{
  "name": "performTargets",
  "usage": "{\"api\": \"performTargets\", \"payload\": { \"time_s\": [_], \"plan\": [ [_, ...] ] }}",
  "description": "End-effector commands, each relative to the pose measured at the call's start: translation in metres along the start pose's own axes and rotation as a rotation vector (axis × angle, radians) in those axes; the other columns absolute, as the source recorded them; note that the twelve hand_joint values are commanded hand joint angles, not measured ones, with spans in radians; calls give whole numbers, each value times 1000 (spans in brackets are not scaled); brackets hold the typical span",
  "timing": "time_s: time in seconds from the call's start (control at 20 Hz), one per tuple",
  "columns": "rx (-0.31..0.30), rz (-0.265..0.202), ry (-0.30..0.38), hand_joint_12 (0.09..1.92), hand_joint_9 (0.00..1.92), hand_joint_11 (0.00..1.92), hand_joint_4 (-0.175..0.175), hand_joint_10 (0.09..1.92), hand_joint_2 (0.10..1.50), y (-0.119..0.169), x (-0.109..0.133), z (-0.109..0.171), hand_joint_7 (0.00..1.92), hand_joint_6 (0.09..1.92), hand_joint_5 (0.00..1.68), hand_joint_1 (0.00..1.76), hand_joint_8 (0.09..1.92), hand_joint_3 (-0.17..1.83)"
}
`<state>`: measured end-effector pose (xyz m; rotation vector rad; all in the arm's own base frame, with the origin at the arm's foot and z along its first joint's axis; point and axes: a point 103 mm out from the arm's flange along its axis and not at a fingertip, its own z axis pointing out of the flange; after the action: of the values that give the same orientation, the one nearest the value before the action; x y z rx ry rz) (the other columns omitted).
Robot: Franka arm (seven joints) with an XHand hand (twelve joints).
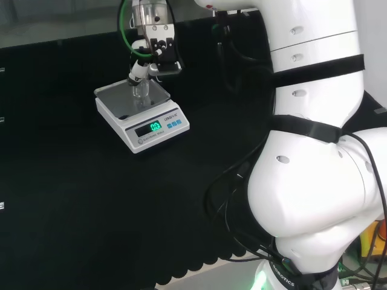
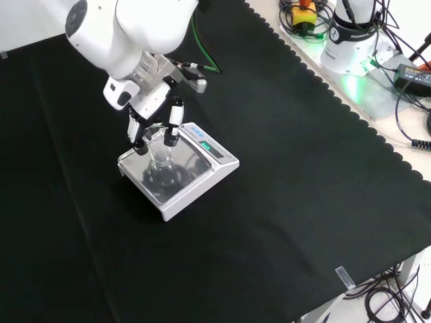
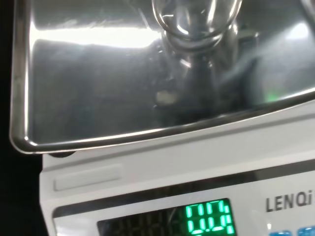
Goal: Put the beaker on the electronic balance.
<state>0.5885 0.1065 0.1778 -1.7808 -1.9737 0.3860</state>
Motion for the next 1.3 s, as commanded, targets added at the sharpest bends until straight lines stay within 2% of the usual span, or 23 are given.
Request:
{"api": "performTargets", "payload": {
  "time_s": [0.05,0.25,0.5,0.65,0.85,1.05,1.2,1.3],
  "plan": [
    [24,-10,-13,928,1065,1254,-175,841,1172,0,8,6,807,779,351,1165,1081,-175],
    [22,-13,-29,1028,977,1116,-175,830,1163,-7,11,-1,705,658,311,1124,1054,-175],
    [13,-20,-69,1246,597,808,-175,898,1096,-24,11,-13,416,310,296,1000,1001,-175],
    [13,-23,-84,1319,314,674,-175,927,1027,-30,13,-16,129,170,268,926,927,-175],
    [19,-24,-76,1360,75,555,-175,943,971,-33,15,-16,7,87,201,855,575,-175],
    [26,-29,-98,1381,13,519,-172,959,947,-36,20,-17,0,87,151,827,406,-175],
    [-10,-39,-99,1417,1,445,-163,820,911,-44,21,-27,0,87,52,785,168,-175],
    [-26,-37,-104,1435,0,414,-161,745,897,-50,22,-34,0,87,22,762,87,-175]
  ]
}}
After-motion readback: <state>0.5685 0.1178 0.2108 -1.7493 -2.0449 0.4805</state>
